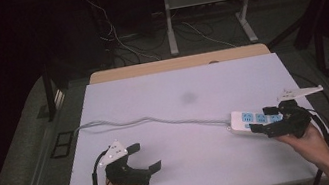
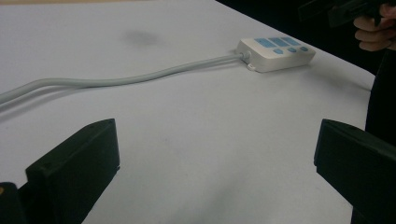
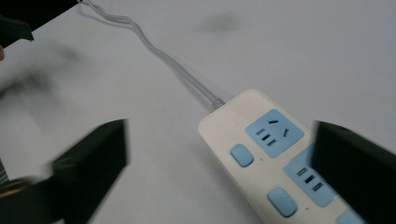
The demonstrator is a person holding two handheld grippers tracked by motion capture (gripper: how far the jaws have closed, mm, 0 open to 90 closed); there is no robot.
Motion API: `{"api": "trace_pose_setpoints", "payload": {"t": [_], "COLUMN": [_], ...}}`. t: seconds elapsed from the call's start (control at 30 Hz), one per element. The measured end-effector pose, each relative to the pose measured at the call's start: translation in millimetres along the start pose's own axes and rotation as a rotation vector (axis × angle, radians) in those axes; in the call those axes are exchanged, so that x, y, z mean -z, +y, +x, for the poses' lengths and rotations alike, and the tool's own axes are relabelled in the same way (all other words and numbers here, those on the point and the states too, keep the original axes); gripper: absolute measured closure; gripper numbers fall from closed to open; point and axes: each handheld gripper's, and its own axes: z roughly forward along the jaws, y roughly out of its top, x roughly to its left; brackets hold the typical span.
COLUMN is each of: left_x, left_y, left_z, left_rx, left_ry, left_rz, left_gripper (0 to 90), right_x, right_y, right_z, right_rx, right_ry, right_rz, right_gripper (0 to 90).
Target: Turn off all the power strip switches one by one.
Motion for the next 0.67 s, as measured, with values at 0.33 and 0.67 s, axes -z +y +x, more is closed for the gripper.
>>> {"api": "trace_pose_setpoints", "payload": {"t": [0.33,0.67], "left_x": [0.8,-0.1], "left_y": [-0.1,-0.1], "left_z": [-0.4,0.5], "left_rx": [-0.002,-0.001], "left_ry": [0.000,0.001], "left_rz": [0.000,0.002], "left_gripper": [0.0,0.0], "right_x": [-1.9,-6.9], "right_y": [-24.4,-38.7], "right_z": [11.4,18.7], "right_rx": [0.009,0.032], "right_ry": [0.009,0.048], "right_rz": [-0.062,-0.075], "right_gripper": [0.2,0.3]}}
